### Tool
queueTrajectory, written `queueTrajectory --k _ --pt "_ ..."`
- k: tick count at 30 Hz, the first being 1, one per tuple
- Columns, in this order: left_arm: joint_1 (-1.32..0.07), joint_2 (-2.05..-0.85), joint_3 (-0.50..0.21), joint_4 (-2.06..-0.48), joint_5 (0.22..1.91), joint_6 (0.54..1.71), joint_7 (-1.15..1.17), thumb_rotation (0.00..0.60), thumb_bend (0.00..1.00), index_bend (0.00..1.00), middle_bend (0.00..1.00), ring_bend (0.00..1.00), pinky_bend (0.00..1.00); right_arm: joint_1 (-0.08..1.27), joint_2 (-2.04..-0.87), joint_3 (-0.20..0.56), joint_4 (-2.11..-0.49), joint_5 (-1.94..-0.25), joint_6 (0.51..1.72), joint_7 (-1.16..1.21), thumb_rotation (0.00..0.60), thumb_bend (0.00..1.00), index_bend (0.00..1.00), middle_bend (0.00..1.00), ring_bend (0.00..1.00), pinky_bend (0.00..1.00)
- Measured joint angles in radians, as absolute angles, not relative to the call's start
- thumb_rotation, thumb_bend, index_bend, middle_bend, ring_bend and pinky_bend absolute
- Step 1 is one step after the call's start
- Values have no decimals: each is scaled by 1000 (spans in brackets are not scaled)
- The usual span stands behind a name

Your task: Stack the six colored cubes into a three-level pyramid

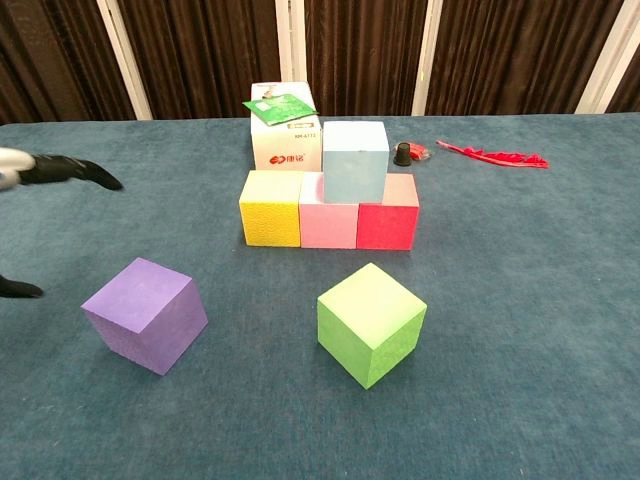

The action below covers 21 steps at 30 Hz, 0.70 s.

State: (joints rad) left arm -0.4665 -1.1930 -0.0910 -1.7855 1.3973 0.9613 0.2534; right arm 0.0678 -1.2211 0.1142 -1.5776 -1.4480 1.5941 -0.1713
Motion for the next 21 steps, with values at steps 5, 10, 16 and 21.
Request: queueTrajectory --k 5,10,16,21 --pt "-517 -1249 -90 -1740 1402 910 209 600 212 110 41 0 0 55 -1230 116 -1587 -1462 1622 -193 600 241 0 48 0 0" --pt "-539 -1283 -81 -1729 1417 901 207 600 212 111 54 0 0 52 -1220 118 -1594 -1448 1610 -192 600 241 0 47 0 0" --pt "-550 -1303 -70 -1737 1423 910 225 600 212 129 87 0 0 45 -1191 119 -1621 -1435 1599 -180 600 241 0 47 0 0" --pt "-552 -1299 -57 -1757 1425 918 238 600 212 140 95 0 0 43 -1183 118 -1634 -1425 1585 -179 600 241 0 47 0 0"
